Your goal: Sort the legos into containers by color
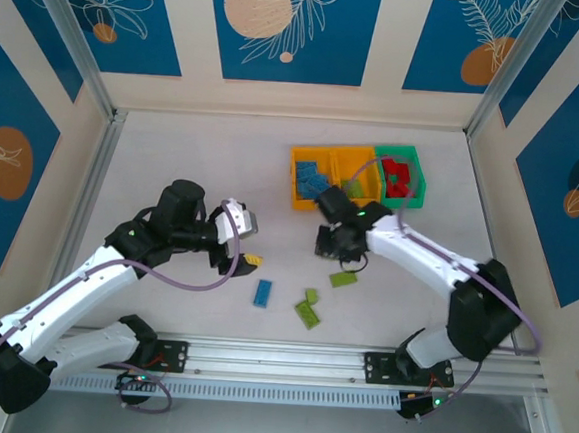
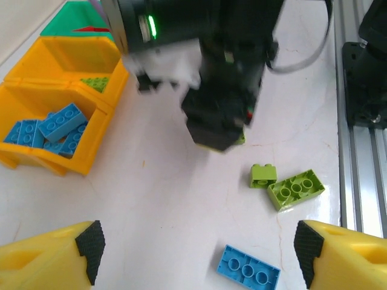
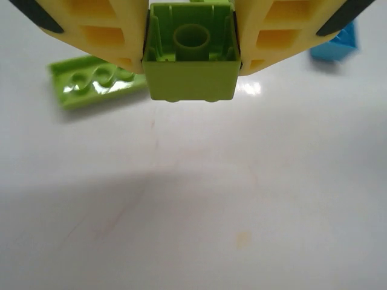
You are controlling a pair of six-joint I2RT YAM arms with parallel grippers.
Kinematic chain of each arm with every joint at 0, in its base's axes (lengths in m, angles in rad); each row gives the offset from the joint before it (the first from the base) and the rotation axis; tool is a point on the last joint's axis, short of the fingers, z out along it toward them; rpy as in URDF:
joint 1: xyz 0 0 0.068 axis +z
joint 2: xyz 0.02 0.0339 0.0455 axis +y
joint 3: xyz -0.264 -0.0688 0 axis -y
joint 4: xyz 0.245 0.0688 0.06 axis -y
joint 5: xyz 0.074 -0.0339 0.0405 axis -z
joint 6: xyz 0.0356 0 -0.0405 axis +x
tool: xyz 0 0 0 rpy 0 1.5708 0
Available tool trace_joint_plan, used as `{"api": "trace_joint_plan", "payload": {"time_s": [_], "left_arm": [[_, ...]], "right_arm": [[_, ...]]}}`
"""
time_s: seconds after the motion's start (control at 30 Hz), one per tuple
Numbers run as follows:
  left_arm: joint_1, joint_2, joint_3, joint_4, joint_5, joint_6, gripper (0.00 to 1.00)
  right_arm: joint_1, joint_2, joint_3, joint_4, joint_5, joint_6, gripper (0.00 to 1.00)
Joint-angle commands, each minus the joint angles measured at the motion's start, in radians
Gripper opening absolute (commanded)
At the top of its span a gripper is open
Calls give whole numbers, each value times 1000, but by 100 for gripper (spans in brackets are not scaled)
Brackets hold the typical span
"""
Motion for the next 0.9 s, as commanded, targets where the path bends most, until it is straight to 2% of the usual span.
{"api": "trace_joint_plan", "payload": {"time_s": [0.0,0.1,0.27,0.33,0.4,0.43,0.53,0.63,0.77,0.87], "left_arm": [[-12,0,-11,86,47,-17,98],[-18,17,-4,112,23,-48,100],[-45,12,-6,104,-74,-111,100],[-57,4,-14,101,-111,-133,100],[-63,-3,-21,100,-146,-155,100],[-65,-5,-21,100,-158,-165,100],[-69,-5,-14,77,-175,-174,100],[-71,-4,-22,85,-178,-171,100],[-73,13,-22,103,-179,-167,100],[-77,33,-18,117,-162,-155,100]], "right_arm": [[-160,-12,57,96,14,-95,24],[-284,91,172,151,-14,-185,24],[-375,375,461,113,-56,-270,26],[-391,474,567,81,-60,-278,34],[-402,568,688,29,-72,-281,49],[-406,599,741,-6,-71,-279,54],[-404,613,835,-87,-65,-275,58],[-402,511,744,-79,-76,-247,59],[-377,265,461,-17,-106,-190,60],[-318,68,227,6,-73,-155,64]]}}
